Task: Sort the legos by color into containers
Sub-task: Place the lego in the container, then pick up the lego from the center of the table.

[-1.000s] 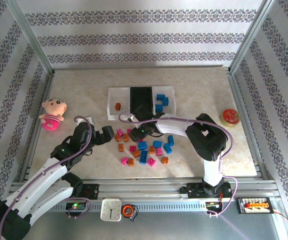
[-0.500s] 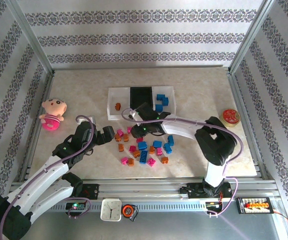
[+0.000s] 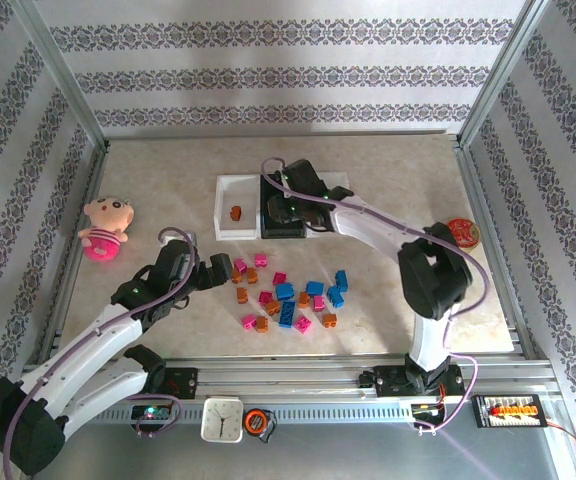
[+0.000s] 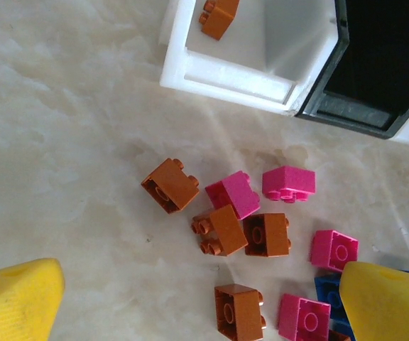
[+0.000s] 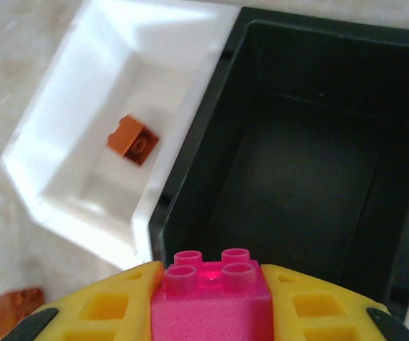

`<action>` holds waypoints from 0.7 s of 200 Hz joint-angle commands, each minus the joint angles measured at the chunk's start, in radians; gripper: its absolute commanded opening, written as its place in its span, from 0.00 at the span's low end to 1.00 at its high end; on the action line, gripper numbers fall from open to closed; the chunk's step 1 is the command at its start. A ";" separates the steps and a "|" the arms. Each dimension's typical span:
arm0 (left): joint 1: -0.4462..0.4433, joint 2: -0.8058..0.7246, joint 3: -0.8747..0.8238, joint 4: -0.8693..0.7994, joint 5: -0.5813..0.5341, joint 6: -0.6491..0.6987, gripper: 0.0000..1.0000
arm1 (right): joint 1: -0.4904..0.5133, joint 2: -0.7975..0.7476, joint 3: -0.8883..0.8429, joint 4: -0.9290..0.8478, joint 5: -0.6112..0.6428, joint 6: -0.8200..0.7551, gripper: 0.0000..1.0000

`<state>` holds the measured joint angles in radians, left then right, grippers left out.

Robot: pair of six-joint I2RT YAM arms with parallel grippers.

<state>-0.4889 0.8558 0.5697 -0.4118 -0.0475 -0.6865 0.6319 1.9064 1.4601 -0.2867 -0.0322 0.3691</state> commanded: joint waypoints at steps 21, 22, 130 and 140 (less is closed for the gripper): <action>0.012 0.023 0.047 -0.005 0.030 0.052 0.99 | -0.016 0.154 0.177 -0.131 0.133 0.085 0.35; 0.011 0.023 0.048 -0.005 0.030 0.053 0.99 | -0.016 0.156 0.180 -0.131 0.133 0.086 0.36; -0.057 0.330 0.231 0.037 0.108 0.148 0.94 | -0.034 -0.093 -0.068 -0.006 0.111 0.119 0.67; -0.090 0.398 0.269 0.048 0.079 0.163 0.92 | -0.044 -0.144 -0.136 0.012 0.109 0.126 0.67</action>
<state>-0.5171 1.1393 0.7589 -0.4038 0.0490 -0.5861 0.6117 1.8862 1.4418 -0.3359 0.0666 0.4625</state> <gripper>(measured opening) 0.936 0.674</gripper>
